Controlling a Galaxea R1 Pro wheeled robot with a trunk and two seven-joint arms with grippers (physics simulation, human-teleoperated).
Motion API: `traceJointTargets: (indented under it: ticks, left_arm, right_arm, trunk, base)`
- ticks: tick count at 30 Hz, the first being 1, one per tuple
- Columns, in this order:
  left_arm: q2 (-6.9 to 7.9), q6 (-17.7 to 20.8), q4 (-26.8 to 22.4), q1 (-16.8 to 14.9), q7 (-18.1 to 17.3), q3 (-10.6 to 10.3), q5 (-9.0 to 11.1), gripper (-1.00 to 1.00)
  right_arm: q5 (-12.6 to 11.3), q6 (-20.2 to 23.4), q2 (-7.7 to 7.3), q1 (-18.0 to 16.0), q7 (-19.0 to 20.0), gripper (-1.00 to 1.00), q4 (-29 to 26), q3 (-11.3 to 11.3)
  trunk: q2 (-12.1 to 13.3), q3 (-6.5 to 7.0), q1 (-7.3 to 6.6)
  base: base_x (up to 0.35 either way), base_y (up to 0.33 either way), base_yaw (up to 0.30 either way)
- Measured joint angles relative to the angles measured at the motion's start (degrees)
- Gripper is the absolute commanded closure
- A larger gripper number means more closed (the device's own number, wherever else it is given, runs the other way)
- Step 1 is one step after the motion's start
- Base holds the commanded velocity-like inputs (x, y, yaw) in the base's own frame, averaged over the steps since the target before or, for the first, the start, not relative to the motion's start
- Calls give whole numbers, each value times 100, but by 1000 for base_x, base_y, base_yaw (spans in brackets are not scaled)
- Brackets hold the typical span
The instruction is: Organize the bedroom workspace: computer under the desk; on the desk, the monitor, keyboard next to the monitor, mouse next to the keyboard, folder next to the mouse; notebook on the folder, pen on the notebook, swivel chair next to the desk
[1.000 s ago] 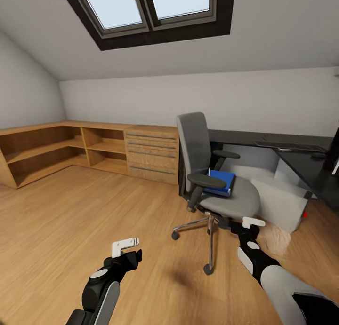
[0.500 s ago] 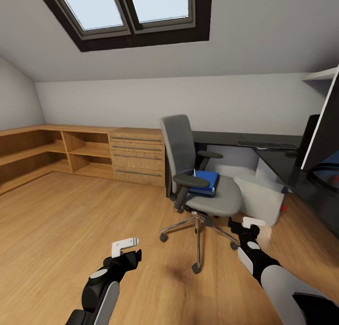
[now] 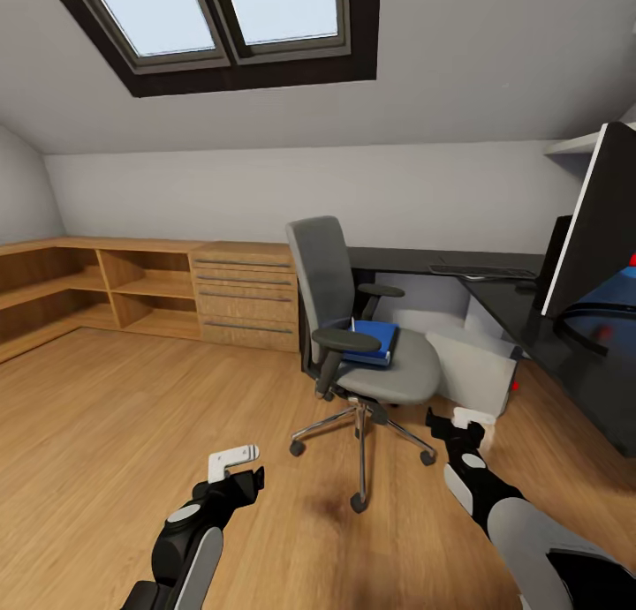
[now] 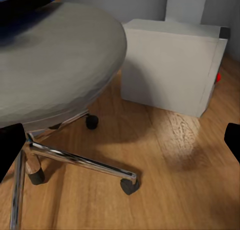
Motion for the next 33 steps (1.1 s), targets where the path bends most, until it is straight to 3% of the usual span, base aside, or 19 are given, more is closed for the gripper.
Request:
traceJointTargets:
  ticks: [16,33]
  left_arm:
    - [0,0,-1,0,0,102,4,-100]
    - [-7,0,8,-1,0,120,11,-100]
  right_arm:
    - [-10,2,115,0,-23,-100,-14,-2]
    - [-18,2,95,1,-17,-100,-15,-10]
  trunk:
    - [0,0,0]
    - [0,7,0]
  base:
    - [0,0,0]
    - [0,7,-245]
